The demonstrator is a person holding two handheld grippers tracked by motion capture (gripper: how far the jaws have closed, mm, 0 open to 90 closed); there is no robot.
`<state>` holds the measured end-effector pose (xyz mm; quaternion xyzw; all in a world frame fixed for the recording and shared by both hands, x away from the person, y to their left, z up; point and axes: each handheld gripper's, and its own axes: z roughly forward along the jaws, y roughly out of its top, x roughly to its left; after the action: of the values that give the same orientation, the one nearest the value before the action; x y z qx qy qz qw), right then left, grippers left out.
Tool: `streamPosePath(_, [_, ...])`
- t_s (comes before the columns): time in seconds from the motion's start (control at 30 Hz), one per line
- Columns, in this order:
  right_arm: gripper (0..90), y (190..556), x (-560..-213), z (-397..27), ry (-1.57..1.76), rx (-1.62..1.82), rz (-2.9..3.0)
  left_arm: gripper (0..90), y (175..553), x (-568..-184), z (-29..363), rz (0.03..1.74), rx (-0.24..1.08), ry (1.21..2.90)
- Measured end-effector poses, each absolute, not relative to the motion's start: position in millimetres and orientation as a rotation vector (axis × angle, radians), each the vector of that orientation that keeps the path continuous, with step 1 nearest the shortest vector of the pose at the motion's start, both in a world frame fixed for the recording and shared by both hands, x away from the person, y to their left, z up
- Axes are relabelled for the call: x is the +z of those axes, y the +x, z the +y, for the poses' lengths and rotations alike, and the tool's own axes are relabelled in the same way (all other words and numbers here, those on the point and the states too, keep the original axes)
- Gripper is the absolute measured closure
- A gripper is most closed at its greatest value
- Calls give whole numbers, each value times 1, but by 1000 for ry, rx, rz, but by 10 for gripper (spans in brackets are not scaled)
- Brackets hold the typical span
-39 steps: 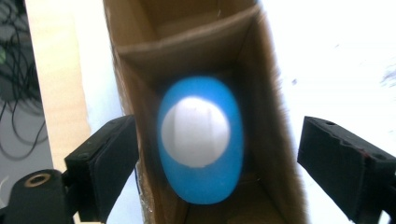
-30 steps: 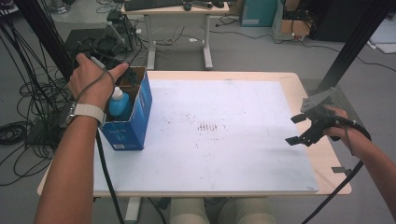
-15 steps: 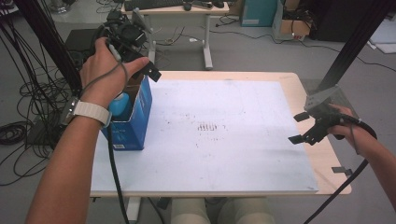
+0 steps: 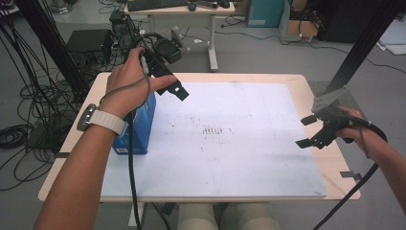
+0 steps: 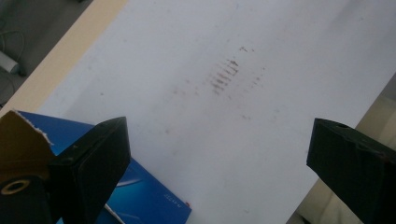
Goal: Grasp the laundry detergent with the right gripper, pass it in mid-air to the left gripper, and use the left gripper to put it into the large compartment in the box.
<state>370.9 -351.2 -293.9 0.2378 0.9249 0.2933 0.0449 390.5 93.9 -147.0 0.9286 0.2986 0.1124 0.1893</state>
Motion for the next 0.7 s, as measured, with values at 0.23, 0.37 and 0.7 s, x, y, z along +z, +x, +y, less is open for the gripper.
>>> streamPosePath(0.23, [46, 369, -293, -350, 722, 890, 2826, 70, 388, -160, 86, 758, 289, 2690])
streamPosePath(0.37, [46, 367, -293, -350, 720, 891, 2827, 72, 386, -168, 82, 703, 278, 2750])
streamPosePath(0.7, [46, 367, -293, -350, 722, 895, 2827, 75, 382, -183, 80, 679, 271, 2783])
